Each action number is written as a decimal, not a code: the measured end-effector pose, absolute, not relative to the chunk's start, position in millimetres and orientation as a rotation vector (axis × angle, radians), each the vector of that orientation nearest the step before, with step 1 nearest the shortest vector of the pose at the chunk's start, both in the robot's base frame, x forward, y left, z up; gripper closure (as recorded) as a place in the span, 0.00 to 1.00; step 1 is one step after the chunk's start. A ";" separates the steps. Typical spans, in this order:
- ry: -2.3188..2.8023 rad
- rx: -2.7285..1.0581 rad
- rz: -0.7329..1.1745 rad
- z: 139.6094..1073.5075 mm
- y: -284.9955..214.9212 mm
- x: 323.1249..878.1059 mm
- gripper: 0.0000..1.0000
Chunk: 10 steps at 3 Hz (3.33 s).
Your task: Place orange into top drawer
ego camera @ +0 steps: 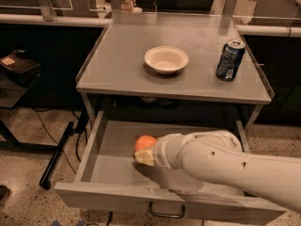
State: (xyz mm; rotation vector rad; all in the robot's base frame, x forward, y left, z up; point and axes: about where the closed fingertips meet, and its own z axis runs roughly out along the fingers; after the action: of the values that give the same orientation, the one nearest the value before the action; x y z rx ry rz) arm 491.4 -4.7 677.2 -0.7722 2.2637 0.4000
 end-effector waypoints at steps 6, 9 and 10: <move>2.362 -0.790 0.435 629.6 3.2 502.5 1.00; 2.365 -0.783 0.435 629.9 2.9 503.4 0.35; 2.365 -0.783 0.435 629.9 2.9 503.4 0.11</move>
Offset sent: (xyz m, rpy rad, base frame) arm 0.0147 0.0148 -0.0476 0.0144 0.0694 0.0406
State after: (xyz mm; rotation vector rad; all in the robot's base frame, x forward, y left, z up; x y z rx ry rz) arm 503.4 2.9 629.9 -0.7828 2.3649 0.4354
